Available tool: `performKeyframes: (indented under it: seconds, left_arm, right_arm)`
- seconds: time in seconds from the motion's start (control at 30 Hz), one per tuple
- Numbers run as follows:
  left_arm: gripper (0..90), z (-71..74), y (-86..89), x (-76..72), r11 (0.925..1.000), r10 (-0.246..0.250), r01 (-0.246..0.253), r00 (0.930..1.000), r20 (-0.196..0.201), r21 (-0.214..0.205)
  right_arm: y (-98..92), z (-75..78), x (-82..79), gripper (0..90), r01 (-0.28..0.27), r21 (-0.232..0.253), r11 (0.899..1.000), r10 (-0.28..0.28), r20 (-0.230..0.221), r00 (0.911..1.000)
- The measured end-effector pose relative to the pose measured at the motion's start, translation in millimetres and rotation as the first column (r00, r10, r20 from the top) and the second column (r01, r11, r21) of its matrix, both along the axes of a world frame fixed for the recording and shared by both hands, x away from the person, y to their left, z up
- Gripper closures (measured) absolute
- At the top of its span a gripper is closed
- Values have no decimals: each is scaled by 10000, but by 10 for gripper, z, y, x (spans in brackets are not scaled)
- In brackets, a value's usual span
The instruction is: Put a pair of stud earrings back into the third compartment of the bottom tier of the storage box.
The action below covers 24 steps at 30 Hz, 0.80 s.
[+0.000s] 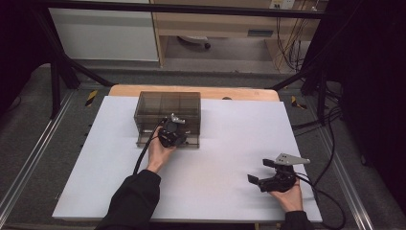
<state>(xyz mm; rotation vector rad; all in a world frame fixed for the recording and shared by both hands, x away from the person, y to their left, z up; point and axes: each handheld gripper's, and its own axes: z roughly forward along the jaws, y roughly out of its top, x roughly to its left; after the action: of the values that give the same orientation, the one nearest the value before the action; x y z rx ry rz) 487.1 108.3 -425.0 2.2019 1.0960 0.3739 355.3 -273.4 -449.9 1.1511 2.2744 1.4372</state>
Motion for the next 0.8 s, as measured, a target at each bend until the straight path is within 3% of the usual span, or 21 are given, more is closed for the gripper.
performKeyframes:
  seconds: [0.27, 0.37, 0.53, 0.8]
  left_arm:
    - [648, 111, 19, -79, 9996, -129, 136, 9995, 279, -245]
    - [564, 162, 50, -137, 9988, -176, 198, 9987, 487, -440]
    - [434, 196, 93, -240, 9987, -291, 322, 9967, 753, -398]
    - [261, 207, 198, -395, 9940, -536, 613, 9949, 853, -903]
  right_arm:
    - [2, -1, 0, 7, 7, -6, 10000, -7, -6, 10000]
    - [0, 0, 0, 7, 13, -8, 10000, -13, 14, 10000]
    - [5, -3, 1, 7, 10, -29, 10000, -10, -24, 10000]
    - [4, -5, 2, 7, 13, -53, 10000, -13, -14, 10000]
